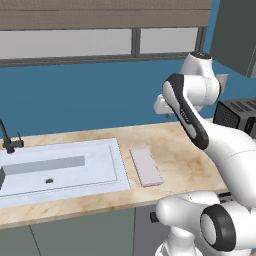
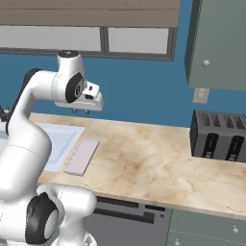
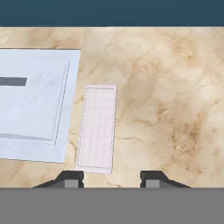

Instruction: The ice cube tray has been filled with water. Take the tray and place it in the freezer to make ice. Close the freezer door after placing the tray.

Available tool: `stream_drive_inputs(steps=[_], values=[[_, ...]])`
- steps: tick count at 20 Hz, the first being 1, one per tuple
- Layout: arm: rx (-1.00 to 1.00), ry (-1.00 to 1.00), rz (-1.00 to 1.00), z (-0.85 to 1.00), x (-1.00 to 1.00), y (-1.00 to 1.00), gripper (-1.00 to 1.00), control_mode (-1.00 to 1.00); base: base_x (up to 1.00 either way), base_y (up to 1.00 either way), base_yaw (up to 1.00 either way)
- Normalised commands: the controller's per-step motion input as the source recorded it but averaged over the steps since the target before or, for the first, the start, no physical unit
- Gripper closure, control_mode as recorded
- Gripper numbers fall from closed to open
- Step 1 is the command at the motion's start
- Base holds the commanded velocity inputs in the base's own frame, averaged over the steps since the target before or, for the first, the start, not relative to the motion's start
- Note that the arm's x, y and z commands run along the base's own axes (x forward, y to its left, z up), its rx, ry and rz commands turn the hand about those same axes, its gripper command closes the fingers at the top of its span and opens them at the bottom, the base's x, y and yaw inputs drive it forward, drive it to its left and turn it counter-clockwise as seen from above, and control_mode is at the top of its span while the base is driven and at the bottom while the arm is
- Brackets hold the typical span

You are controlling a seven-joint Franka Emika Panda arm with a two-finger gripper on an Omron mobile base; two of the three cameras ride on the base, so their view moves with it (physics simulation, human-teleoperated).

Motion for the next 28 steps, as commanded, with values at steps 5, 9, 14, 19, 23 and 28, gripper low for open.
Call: stream_drive_inputs(steps=[5, 9, 14, 19, 23, 28], values=[[0.0, -0.03, -0.01, -0.1, -0.22, 0.0, -1.0, -1.0, 0.0, 0.0, 0.0], [0.0, -0.01, -0.08, -0.48, -0.27, 0.01, -1.0, -1.0, 0.0, 0.0, 0.0], [0.0, -0.07, -0.17, -0.39, -0.32, 0.01, -1.0, -1.0, 0.0, 0.0, 0.0], [0.0, -0.01, -0.2, -0.39, -0.04, 0.04, -1.0, -1.0, 0.0, 0.0, 0.0], [0.01, 0.0, -0.19, -0.37, 0.0, 0.03, -1.0, -1.0, 0.0, 0.0, 0.0], [0.06, 0.0, -0.15, -0.27, 0.1, 0.03, -1.0, -1.0, 0.0, 0.0, 0.0]])
